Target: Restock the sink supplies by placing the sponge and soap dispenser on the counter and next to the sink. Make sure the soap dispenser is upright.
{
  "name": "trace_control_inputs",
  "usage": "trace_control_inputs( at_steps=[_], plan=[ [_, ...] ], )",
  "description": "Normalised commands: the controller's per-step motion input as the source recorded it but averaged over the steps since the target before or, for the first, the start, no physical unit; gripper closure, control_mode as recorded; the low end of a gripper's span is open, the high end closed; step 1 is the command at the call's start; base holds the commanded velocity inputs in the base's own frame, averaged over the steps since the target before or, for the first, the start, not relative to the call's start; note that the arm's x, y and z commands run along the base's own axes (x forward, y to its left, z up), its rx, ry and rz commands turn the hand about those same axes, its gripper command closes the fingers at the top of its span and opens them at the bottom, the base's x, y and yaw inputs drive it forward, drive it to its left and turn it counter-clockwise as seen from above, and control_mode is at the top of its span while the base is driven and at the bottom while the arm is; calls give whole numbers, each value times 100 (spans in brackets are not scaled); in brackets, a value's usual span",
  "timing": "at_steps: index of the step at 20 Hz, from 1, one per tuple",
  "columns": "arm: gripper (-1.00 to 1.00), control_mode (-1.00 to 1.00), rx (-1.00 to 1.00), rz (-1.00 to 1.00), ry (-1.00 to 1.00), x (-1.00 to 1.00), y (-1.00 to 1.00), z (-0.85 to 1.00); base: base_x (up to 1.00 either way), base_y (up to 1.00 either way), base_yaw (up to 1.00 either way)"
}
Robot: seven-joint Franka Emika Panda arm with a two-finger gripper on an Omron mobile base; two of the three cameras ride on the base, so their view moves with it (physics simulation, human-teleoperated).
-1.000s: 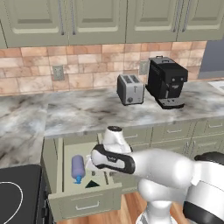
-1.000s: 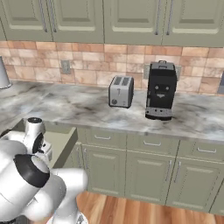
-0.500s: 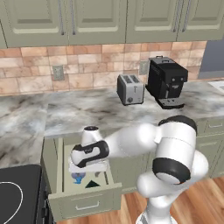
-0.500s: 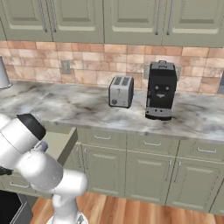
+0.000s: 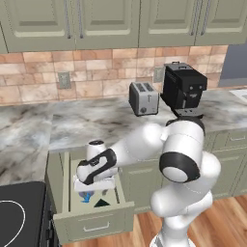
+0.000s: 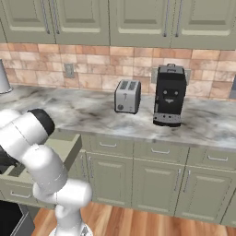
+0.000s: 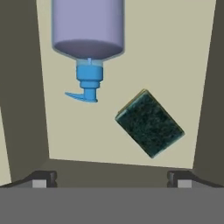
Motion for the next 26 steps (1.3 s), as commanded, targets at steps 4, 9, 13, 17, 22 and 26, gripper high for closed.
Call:
trace_control_inputs(
  at_steps=[4,9,13,17,22,26],
  plan=[
    [-100,-100,0,0,0,9,5,-33,0,0,0],
    [-100,-100,0,0,0,15,4,-19,0,0,0],
    [-100,-100,0,0,0,7,2,-1,0,0,0],
    [-100,-100,0,0,0,12,7,0,0,0,0],
    [-100,-100,-1,0,1,15,13,-6,0,0,0],
    [-100,-100,-1,0,1,10,9,-14,0,0,0]
  ],
)
